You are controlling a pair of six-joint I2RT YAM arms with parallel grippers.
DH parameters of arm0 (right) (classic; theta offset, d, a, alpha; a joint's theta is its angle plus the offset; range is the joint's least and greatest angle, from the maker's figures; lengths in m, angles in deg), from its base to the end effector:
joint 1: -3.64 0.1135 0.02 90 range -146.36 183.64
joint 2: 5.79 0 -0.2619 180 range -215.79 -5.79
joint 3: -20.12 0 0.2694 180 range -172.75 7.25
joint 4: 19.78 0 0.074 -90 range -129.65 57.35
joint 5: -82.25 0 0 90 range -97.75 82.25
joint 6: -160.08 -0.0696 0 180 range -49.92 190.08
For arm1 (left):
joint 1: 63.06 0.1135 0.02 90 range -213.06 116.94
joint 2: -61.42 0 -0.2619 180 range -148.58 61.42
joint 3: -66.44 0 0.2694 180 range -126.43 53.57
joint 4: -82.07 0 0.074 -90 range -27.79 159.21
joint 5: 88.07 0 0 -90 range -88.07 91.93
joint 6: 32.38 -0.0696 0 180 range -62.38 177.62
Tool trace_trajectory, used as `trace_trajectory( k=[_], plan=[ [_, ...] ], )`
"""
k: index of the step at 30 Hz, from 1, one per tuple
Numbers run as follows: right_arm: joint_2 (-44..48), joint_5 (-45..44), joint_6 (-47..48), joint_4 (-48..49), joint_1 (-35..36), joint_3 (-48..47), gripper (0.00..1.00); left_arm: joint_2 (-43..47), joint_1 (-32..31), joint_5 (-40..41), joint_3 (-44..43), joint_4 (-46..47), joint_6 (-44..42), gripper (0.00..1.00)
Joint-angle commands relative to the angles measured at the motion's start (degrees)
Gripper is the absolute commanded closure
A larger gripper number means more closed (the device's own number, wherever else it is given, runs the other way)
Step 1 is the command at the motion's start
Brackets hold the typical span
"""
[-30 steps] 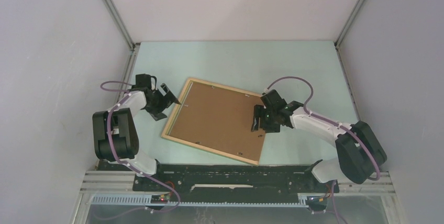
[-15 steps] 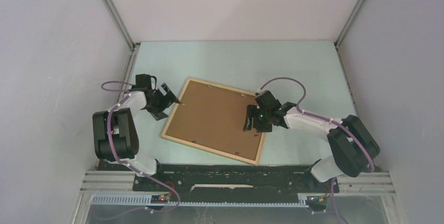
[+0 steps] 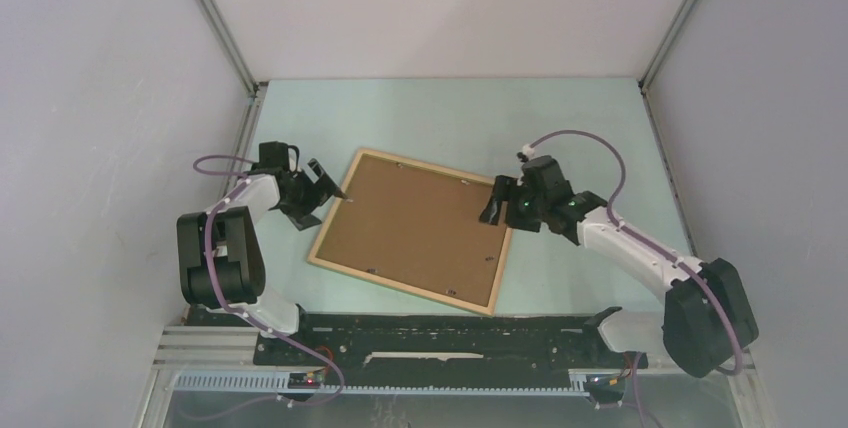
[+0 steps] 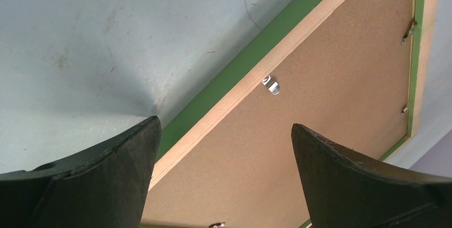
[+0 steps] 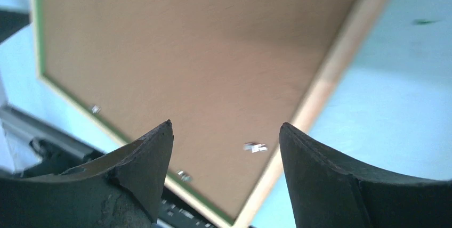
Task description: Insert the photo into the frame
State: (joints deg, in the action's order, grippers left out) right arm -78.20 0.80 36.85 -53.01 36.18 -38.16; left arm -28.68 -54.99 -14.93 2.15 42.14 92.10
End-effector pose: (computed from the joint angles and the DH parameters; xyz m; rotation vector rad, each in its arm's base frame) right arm 0.2464 0.1695 0.1923 -0.0581 2.5080 0.6888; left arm 0.3204 0.0250 0.1299 -0.9157 2.5929 -0.5315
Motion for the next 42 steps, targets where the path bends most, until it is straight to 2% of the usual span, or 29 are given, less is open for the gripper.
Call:
trace_trajectory(
  k=[1, 7, 11, 14, 17, 19, 23, 27, 30, 35, 42],
  plan=[
    [-2.3, 0.2, 4.6, -2.1, -8.8, 3.0, 0.19, 2.3, -0.5, -0.9, 2.3, 1.5, 0.2, 0.00],
    [-9.0, 4.1, 6.9, 3.1, -16.5, 3.9, 0.19, 5.1, -6.5, -3.0, 8.6, 5.3, 4.2, 0.00],
    [-12.4, 6.8, 7.1, 4.0, -18.0, 2.7, 0.20, 9.4, -11.8, 3.0, 10.2, 4.5, 1.3, 0.00],
    [-13.0, 5.2, 7.1, 3.0, -16.5, 2.1, 0.20, 11.1, -12.5, 4.8, 8.4, 2.5, -1.8, 0.00],
    [-13.1, 2.8, 7.6, 0.3, -14.7, 1.3, 0.20, 9.5, -12.5, 0.3, 6.1, 2.1, -2.5, 0.00],
    [-11.8, 0.2, 8.4, -2.5, -13.1, 1.4, 0.20, 7.8, -12.5, -1.6, 5.2, 1.8, -2.3, 0.00],
    [-7.1, -5.8, 9.3, -10.6, -8.5, 1.4, 0.18, 7.7, -12.5, -0.1, 6.2, 2.3, -1.8, 0.00],
    [-5.6, -6.0, 5.1, -15.8, -5.4, 1.3, 0.18, 9.4, -12.5, 0.5, 8.2, 3.6, -0.9, 0.00],
    [-6.7, -13.2, 0.4, -18.4, -2.2, 0.7, 0.19, 10.0, -12.5, 0.0, 9.3, 4.9, 0.0, 0.00],
    [-9.8, -15.5, -2.7, -18.7, -1.5, 0.1, 0.24, 11.3, -12.5, -0.6, 10.7, 6.1, 0.8, 0.00],
    [-12.3, -15.5, -5.7, -18.4, 0.0, -2.6, 0.24, 13.7, -12.5, -1.3, 11.1, 6.5, 0.6, 0.00]
  ],
)
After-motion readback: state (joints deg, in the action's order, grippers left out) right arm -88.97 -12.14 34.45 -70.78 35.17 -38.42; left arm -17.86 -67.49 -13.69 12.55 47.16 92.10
